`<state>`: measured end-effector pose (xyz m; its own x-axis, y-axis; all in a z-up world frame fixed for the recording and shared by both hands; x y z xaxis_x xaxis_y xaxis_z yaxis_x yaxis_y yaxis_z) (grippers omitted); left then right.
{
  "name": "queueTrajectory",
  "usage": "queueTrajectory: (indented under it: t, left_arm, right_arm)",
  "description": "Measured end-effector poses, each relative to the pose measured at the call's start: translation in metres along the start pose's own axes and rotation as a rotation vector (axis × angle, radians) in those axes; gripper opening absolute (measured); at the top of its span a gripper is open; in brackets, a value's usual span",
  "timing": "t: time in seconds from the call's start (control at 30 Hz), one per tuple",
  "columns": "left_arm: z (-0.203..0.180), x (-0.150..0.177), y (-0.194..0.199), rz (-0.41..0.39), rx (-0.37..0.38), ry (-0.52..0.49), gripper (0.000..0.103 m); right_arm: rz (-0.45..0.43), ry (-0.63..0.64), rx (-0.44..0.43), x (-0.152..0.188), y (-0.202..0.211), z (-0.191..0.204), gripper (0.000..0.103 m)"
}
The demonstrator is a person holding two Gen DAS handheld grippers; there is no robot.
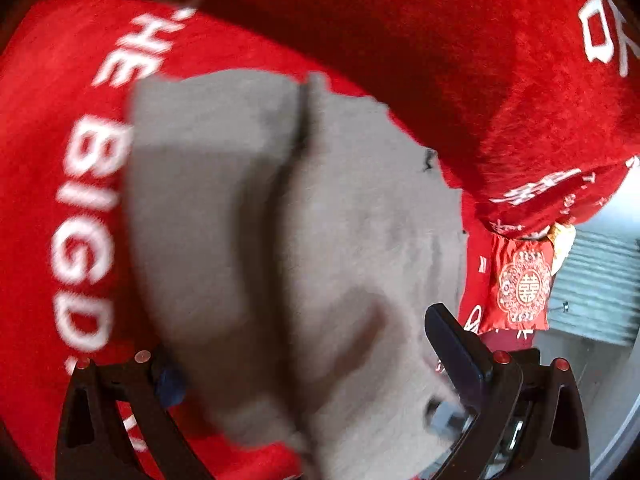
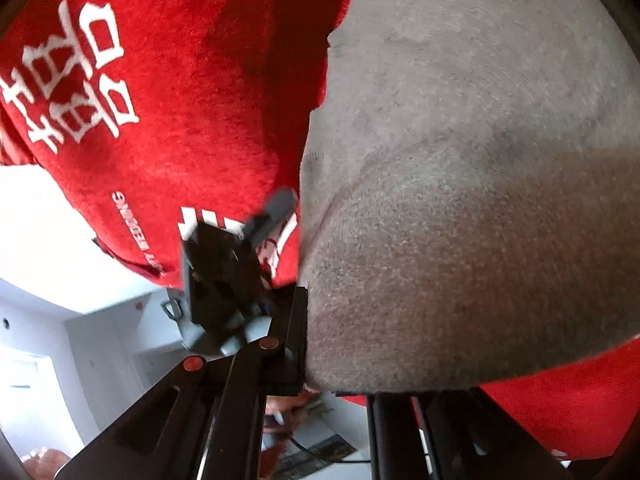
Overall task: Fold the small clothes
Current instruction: 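Grasp the sweater edge with both tools and lift it, then hold the sweater with both tools and fold it over onto itself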
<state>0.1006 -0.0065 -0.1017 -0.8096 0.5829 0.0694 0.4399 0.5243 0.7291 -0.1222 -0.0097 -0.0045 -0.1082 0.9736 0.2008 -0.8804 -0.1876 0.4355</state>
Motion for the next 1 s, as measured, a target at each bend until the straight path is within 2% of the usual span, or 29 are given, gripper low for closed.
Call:
queueTrajectory:
  t: [0.07, 0.13, 0.2, 0.27, 0.3, 0.33, 0.43, 0.47, 0.5, 0.53, 0.57, 0.6, 0.63, 0.7, 0.73, 0.8, 0.83, 0.93, 1.0]
  left_arm:
    - [-0.015, -0.004, -0.010, -0.003, 0.004, -0.030, 0.102]
    - [-0.028, -0.007, -0.026, -0.010, -0.033, -0.066, 0.101]
    - [-0.026, -0.006, -0.033, 0.002, -0.080, -0.093, 0.074]
    - [-0.019, -0.003, -0.043, 0.025, -0.129, -0.090, 0.069]
    - [-0.017, -0.003, -0.044, 0.020, -0.134, -0.089, 0.069]
    - [-0.016, -0.002, -0.043, 0.013, -0.134, -0.092, 0.069]
    - [-0.018, -0.003, -0.044, 0.001, -0.177, -0.116, 0.069]
    - [-0.017, -0.002, -0.044, 0.004, -0.185, -0.124, 0.069]
    - [-0.018, -0.002, -0.045, 0.005, -0.196, -0.131, 0.069]
    - [-0.020, -0.002, -0.047, 0.004, -0.212, -0.143, 0.069]
    - [-0.021, -0.002, -0.047, 0.002, -0.223, -0.151, 0.069]
    - [-0.023, -0.003, -0.050, -0.003, -0.234, -0.158, 0.069]
    - [-0.022, -0.003, -0.048, -0.016, -0.253, -0.165, 0.066]
    - [-0.020, -0.004, -0.049, -0.032, -0.327, -0.186, 0.049]
    - [-0.020, -0.004, -0.049, -0.036, -0.340, -0.189, 0.047]
    - [-0.020, -0.004, -0.047, -0.049, -0.336, -0.189, 0.033]
    - [-0.021, -0.005, -0.047, -0.050, -0.328, -0.186, 0.033]
    - [-0.023, -0.004, -0.044, -0.057, -0.330, -0.195, 0.028]
    - [-0.033, -0.004, -0.038, -0.085, -0.288, -0.184, 0.027]
  right_arm:
    - [0.022, 0.018, 0.027, 0.005, -0.001, -0.006, 0.009]
    - [0.054, 0.025, 0.073, 0.012, -0.002, -0.017, 0.009]
    - [0.094, 0.052, 0.137, 0.019, -0.001, -0.027, 0.014]
    - [0.162, 0.118, 0.270, 0.025, 0.004, -0.040, 0.033]
    - [0.194, 0.164, 0.334, 0.026, 0.010, -0.045, 0.052]
    - [0.200, 0.199, 0.363, 0.025, 0.015, -0.045, 0.057]
    - [0.181, 0.301, 0.411, 0.008, 0.038, -0.037, 0.057]
    - [0.151, 0.323, 0.423, -0.003, 0.045, -0.033, 0.057]
    - [0.106, 0.345, 0.435, -0.020, 0.054, -0.027, 0.049]
    - [0.073, 0.355, 0.441, -0.033, 0.057, -0.022, 0.025]
    - [0.038, 0.367, 0.459, -0.047, 0.061, -0.019, 0.013]
    - [0.016, 0.375, 0.484, -0.059, 0.062, -0.018, 0.006]
    - [-0.005, 0.383, 0.512, -0.071, 0.062, -0.018, 0.006]
    - [-0.025, 0.401, 0.526, -0.091, 0.057, -0.018, 0.006]
    - [-0.017, 0.428, 0.536, -0.100, 0.052, -0.020, 0.006]
    - [0.015, 0.480, 0.584, -0.103, 0.041, -0.027, 0.006]
    - [0.066, 0.500, 0.634, -0.102, 0.031, -0.041, 0.005]
    - [0.071, 0.500, 0.598, -0.104, 0.028, -0.042, 0.004]
    - [0.077, 0.491, 0.566, -0.105, 0.032, -0.041, 0.004]
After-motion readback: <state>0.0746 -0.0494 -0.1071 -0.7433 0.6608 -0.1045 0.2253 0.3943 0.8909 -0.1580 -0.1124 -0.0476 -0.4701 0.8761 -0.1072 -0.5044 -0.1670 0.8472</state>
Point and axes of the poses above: each gripper's, at about its wrist camera, not at the fingertips, and y roughly against the way its jaws point, z to its left, x to its underside, the point moved 9 cm from there along -y, roughly the way its jaws point, and after that the axes turned 7 degrees about -z, right-handed, at the moved point
